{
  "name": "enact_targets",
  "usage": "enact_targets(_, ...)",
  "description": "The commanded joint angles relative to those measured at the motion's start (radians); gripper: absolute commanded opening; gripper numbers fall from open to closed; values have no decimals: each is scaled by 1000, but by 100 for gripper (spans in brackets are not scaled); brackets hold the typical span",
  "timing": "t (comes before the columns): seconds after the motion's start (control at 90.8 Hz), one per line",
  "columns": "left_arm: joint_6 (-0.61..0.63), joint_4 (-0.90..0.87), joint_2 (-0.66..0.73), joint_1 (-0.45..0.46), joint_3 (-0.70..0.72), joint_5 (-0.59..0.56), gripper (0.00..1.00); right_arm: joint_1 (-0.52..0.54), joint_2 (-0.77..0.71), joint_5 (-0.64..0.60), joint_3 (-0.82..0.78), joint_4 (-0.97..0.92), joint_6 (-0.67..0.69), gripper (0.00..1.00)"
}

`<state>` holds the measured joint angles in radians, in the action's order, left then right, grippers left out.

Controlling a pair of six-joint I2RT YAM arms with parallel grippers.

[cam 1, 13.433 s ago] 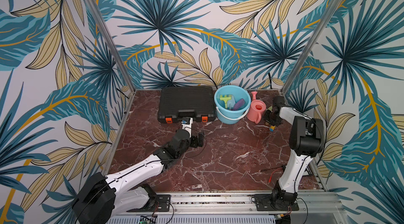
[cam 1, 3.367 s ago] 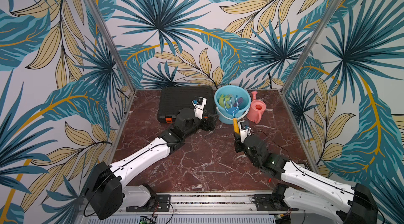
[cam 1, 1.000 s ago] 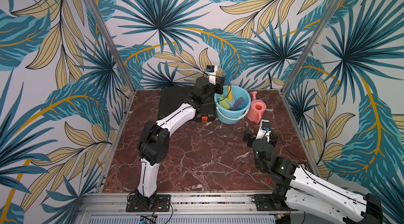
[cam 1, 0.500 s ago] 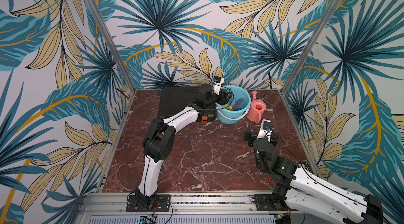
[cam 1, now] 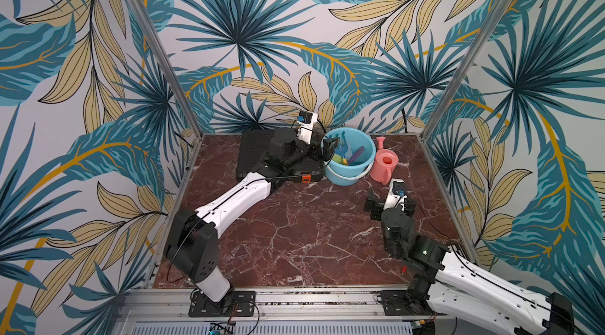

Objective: Organize the gardening tools
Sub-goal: Place the gardening tool in the container, then reset both arms

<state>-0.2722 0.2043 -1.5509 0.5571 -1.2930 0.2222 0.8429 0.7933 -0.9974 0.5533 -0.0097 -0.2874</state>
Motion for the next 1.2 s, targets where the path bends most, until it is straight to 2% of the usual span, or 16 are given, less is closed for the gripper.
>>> enact_targets(0.0, 63, -132, 141, -5, 119, -159, 100, -4, -7, 86, -38, 77, 67, 100)
enact_targets(0.11, 83, -203, 344, -6, 282, -309, 100, -7, 2, 164, -121, 256, 166, 100)
enact_targets(0.209, 82, -221, 505, -8, 436, -525, 100, -10, 17, 207, -164, 345, 216, 99)
enact_targets(0.353, 131, -99, 652, -25, 656, -904, 100, -24, 72, 147, -149, 331, 235, 100)
enact_targets(0.408, 126, -23, 656, -54, 716, -994, 100, -32, 98, 152, -161, 363, 266, 99)
enact_targets(0.463, 118, 17, 633, -97, 761, -1006, 100, -74, 130, 164, -182, 408, 300, 99)
enact_targets(0.529, 83, -25, 583, -147, 753, -1009, 100, -120, 170, 166, -201, 473, 310, 99)
enact_targets(0.65, 72, -80, 435, -212, 720, -1033, 100, -197, 188, 171, -186, 450, 310, 99)
enact_targets(0.826, 112, 115, 357, -288, 805, -922, 100, -335, 251, 190, -158, 476, 323, 100)
enact_targets(0.914, 120, 173, 279, -352, 817, -881, 100, -404, 350, 215, -129, 516, 328, 100)
enact_targets(1.002, 123, 257, 203, -405, 825, -836, 100, -454, 470, 240, -131, 653, 369, 100)
enact_targets(1.047, 166, 264, 197, -410, 813, -797, 100, -474, 522, 263, -130, 719, 384, 99)
enact_targets(1.091, 203, 345, 190, -413, 835, -779, 100, -497, 573, 292, -119, 745, 405, 100)
enact_targets(1.19, 198, 411, 189, -437, 863, -773, 100, -525, 691, 366, -116, 843, 468, 100)
